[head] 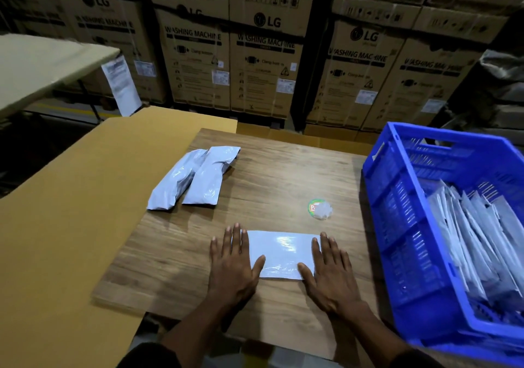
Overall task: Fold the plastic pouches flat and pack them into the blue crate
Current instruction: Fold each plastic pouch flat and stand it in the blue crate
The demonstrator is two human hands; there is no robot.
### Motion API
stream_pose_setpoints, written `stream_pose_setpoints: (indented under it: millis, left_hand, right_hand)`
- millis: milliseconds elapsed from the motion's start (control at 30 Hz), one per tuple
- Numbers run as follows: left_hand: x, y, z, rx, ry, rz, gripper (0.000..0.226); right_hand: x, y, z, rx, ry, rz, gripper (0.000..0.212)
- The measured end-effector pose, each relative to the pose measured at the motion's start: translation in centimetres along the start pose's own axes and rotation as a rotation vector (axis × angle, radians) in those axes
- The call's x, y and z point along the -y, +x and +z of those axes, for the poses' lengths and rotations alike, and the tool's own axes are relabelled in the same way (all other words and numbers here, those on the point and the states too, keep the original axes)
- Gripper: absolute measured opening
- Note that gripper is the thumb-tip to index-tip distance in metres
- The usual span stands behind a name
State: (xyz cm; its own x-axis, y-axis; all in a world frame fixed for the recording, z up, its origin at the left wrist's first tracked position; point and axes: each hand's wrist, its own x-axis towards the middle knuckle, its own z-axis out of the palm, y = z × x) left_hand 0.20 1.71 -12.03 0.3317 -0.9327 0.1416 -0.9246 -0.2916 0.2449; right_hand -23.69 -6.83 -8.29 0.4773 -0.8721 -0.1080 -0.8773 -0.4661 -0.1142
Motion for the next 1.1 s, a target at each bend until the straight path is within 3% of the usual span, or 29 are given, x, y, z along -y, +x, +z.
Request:
stream_pose_setpoints:
  millis: [67,167,233,300,367,500,667,967,1100]
  left_hand:
    - [-0.3,0.1,-0.3,-0.028,-0.083,0.012,0.073]
    - [-2.6,0.7,-0.4,-0.077,-0.265,0.182,0.056]
    - [-4.6,1.5,-0.3,-0.013,-0.394,0.208,0.067]
    - [-5.4,1.7,0.4,0.027,-0.424,0.170,0.078]
    - [-5.0,1.3,1.0,0.004,-0.378,0.187,0.068]
    - [-4.1,0.8,1.1,-0.158,-0.280,0.259,0.050]
    - [-2.8,0.9,0.4,-0.003,-0.139,0.215,0.059]
    - [0.6,0.4,-0.6,0.030,-0.063,0.150,0.063]
    - [1.3,0.4,-0.1,0.035,-0.043,0.136,0.064]
  right_hand:
    - [0.4,0.1,-0.6,-0.006,0.031,0.040,0.086]
    - [2.7,0.9,-1.1,-0.068,-0.020,-0.064,0.067]
    - [4.6,2.0,-0.6,-0.059,-0.006,-0.196,0.059]
    - [5.8,2.6,-0.1,-0.009,-0.010,-0.250,0.063]
    - [5.9,2.7,0.6,0.004,-0.049,-0.253,0.069]
    - [5.3,2.3,0.9,-0.018,-0.039,-0.156,0.061]
    - [4.5,2.2,1.3,-0.020,-0.033,-0.116,0.062]
    - [1.5,0.8,0.4,-0.016,-0.036,-0.064,0.079]
    - [1.2,-0.2,-0.4,0.026,0.008,-0.128,0.086]
